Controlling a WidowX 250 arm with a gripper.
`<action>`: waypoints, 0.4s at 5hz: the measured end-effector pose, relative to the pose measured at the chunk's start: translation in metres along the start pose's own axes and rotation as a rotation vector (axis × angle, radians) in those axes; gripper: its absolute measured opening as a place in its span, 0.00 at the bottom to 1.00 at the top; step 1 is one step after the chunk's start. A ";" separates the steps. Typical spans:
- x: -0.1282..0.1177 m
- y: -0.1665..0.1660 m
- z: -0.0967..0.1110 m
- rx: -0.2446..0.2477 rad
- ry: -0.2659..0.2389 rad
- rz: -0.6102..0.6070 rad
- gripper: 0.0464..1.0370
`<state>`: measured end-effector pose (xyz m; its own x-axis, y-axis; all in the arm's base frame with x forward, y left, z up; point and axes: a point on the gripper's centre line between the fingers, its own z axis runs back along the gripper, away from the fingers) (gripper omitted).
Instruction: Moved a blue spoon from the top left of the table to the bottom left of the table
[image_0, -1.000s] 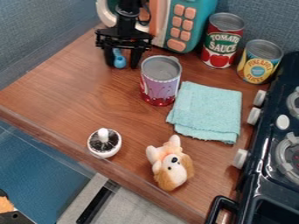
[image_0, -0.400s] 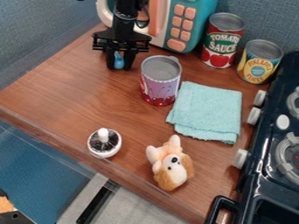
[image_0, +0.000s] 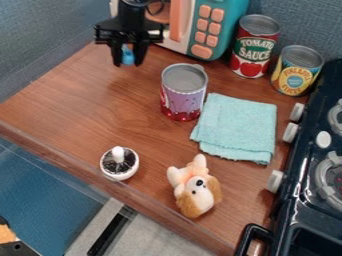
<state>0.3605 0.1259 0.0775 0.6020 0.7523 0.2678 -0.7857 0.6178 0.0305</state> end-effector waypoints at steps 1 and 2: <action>-0.007 0.017 0.017 -0.008 -0.015 0.111 0.39; -0.024 0.032 0.031 -0.020 -0.028 0.245 0.39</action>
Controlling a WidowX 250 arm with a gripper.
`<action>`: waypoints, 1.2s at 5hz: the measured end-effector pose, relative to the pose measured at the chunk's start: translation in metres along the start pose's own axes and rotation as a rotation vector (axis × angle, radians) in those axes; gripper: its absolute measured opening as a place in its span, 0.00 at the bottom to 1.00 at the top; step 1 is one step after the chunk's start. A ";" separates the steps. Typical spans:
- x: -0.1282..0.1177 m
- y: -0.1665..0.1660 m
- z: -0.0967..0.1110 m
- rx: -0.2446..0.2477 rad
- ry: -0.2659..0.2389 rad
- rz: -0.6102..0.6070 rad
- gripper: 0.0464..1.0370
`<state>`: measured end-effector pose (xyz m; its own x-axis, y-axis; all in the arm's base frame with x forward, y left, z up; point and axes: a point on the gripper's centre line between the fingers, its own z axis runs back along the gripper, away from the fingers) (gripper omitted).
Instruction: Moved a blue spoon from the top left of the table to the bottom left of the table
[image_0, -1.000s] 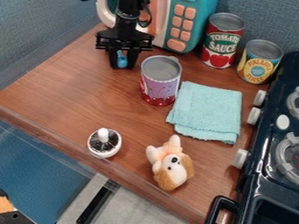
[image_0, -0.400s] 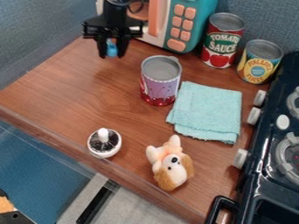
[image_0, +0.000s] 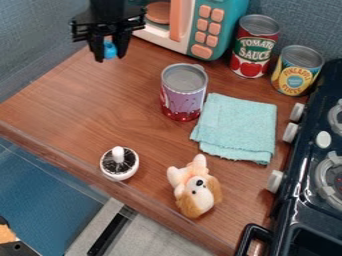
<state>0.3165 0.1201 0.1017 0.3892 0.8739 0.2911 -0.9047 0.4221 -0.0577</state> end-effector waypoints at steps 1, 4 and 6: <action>-0.013 0.015 0.003 0.017 0.015 0.130 0.39; -0.051 0.063 -0.018 0.107 0.043 0.389 0.39; -0.052 0.076 -0.041 0.141 0.053 0.390 0.39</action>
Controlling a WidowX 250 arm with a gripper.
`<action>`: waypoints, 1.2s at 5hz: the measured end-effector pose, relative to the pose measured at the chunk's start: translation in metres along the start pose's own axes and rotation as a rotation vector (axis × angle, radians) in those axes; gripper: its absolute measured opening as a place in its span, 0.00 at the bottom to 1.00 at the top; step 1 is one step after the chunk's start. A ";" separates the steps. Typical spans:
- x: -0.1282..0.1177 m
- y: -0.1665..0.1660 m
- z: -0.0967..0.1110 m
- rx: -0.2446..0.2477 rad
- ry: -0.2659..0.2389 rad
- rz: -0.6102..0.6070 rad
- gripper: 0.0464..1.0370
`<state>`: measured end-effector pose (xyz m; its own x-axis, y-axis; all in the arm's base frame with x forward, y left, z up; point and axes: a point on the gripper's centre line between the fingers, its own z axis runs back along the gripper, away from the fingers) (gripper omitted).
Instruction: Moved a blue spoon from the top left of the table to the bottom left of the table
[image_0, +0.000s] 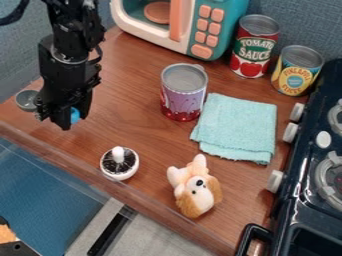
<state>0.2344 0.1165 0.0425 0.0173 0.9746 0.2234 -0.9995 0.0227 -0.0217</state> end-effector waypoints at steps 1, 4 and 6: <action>-0.003 0.001 -0.011 0.027 0.011 -0.025 0.47; -0.003 0.005 -0.010 0.056 0.044 -0.045 0.97; 0.018 -0.004 0.032 0.031 -0.021 -0.131 0.96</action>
